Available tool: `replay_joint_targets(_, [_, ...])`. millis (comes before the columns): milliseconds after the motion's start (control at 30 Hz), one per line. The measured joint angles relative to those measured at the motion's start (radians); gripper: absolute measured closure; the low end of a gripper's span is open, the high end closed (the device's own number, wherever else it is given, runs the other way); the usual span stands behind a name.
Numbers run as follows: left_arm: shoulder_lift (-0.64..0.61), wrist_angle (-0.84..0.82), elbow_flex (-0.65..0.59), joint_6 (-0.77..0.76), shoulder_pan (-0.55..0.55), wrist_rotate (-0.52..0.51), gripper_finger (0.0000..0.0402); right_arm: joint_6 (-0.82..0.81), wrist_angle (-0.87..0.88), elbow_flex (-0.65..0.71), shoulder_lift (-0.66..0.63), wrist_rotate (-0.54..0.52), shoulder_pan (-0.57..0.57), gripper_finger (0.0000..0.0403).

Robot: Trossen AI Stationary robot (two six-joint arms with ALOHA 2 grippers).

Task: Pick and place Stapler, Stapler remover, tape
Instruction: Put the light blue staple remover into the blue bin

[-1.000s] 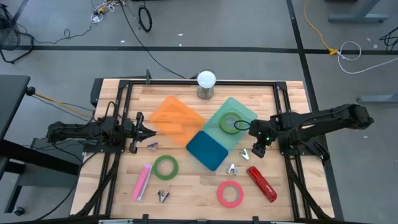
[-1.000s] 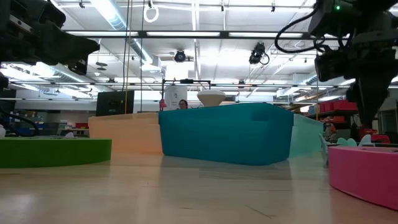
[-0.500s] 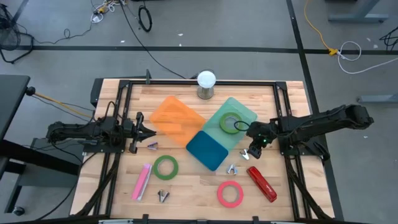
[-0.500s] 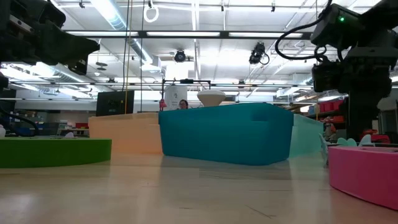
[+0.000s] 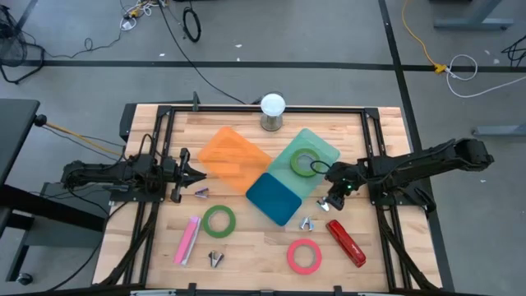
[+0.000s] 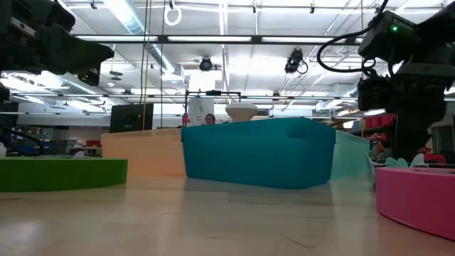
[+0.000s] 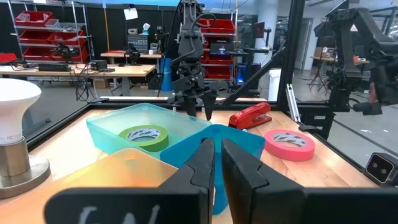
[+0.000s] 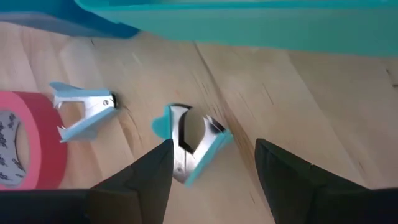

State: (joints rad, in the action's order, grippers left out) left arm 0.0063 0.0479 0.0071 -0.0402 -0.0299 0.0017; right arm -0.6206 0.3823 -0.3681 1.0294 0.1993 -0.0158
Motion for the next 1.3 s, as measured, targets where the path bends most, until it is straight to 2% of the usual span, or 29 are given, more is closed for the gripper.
replay_joint_targets(600, [0.000, 0.000, 0.000, 0.000, 0.000, 0.000, 0.0369, 0.010, -0.071, 0.054, 0.000, 0.010, 0.000, 0.0183])
replay_joint_targets(1100, [0.000, 0.000, 0.000, 0.000, 0.000, 0.000, 0.0369, 0.051, -0.069, 0.054, 0.000, -0.002, 0.000, 0.0288])
replay_joint_targets(1300, [0.000, 0.000, 0.000, 0.000, 0.000, 0.000, 0.0369, 0.057, -0.069, 0.054, 0.000, -0.026, 0.000, 0.0311])
